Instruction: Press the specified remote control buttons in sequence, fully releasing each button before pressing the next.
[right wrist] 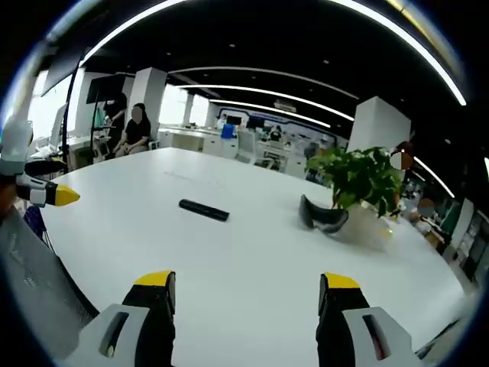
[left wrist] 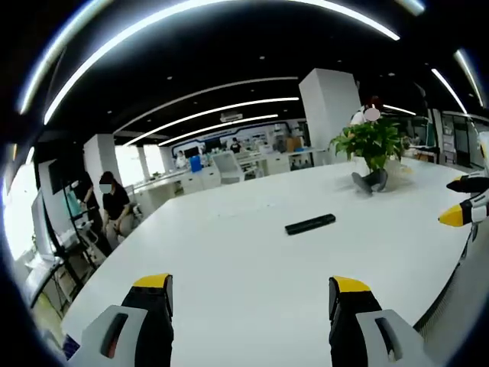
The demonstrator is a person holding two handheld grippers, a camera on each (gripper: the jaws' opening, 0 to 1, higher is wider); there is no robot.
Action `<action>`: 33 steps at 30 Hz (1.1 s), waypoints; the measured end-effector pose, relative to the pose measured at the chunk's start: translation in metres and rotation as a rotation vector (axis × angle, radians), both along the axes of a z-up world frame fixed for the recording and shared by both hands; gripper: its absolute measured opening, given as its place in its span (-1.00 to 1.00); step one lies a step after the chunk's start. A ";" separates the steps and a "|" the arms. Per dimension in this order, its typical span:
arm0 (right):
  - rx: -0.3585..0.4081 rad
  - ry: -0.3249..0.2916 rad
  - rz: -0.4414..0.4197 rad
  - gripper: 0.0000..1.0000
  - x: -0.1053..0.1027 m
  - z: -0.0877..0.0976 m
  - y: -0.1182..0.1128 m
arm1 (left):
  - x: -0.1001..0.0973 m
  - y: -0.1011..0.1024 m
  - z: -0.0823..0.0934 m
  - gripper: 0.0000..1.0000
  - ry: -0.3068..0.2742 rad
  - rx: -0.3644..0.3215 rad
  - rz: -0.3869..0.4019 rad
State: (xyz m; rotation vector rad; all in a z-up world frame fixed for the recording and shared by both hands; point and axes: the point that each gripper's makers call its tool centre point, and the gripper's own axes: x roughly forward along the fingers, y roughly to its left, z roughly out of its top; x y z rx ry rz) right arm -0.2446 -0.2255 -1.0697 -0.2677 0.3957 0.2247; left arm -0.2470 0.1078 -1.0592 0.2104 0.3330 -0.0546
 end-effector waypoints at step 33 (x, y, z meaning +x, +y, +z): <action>-0.002 0.008 0.003 0.49 -0.001 -0.002 0.000 | 0.000 -0.001 0.005 0.74 -0.022 -0.015 -0.002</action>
